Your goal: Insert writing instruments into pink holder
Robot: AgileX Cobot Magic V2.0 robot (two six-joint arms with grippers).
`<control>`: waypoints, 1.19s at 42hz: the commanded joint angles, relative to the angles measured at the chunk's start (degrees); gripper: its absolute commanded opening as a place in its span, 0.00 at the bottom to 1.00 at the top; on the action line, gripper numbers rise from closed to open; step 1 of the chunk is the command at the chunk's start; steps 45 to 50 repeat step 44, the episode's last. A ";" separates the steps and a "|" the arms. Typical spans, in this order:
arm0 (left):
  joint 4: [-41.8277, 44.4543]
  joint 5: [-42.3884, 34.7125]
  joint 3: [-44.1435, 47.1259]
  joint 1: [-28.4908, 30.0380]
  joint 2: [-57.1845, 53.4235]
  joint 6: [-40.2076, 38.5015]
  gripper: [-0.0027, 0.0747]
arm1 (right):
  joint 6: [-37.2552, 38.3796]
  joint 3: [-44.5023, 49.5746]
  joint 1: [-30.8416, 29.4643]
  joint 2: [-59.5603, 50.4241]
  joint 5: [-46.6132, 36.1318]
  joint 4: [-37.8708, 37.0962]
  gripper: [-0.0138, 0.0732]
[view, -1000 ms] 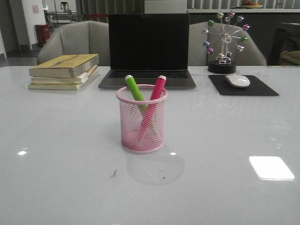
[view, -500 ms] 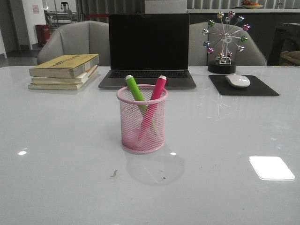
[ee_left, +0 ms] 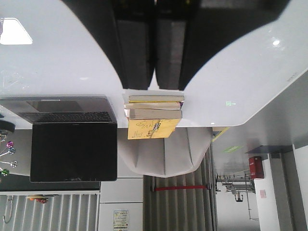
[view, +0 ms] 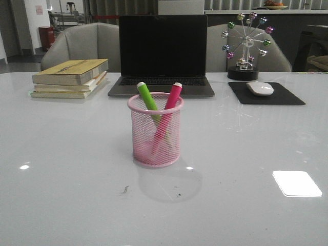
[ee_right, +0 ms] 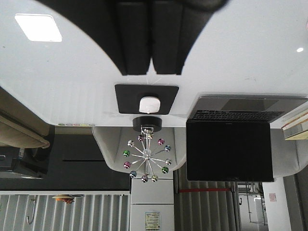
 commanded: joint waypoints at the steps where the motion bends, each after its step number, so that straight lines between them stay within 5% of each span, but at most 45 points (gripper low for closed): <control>1: -0.58 -4.70 0.23 -0.30 -1.04 -0.45 0.15 | 0.00 -0.36 -0.20 -1.07 -3.53 -0.61 0.22; 50: -0.58 -4.70 0.23 -0.30 -1.04 -0.45 0.15 | 0.00 -0.36 0.58 -1.07 -2.59 -1.11 0.22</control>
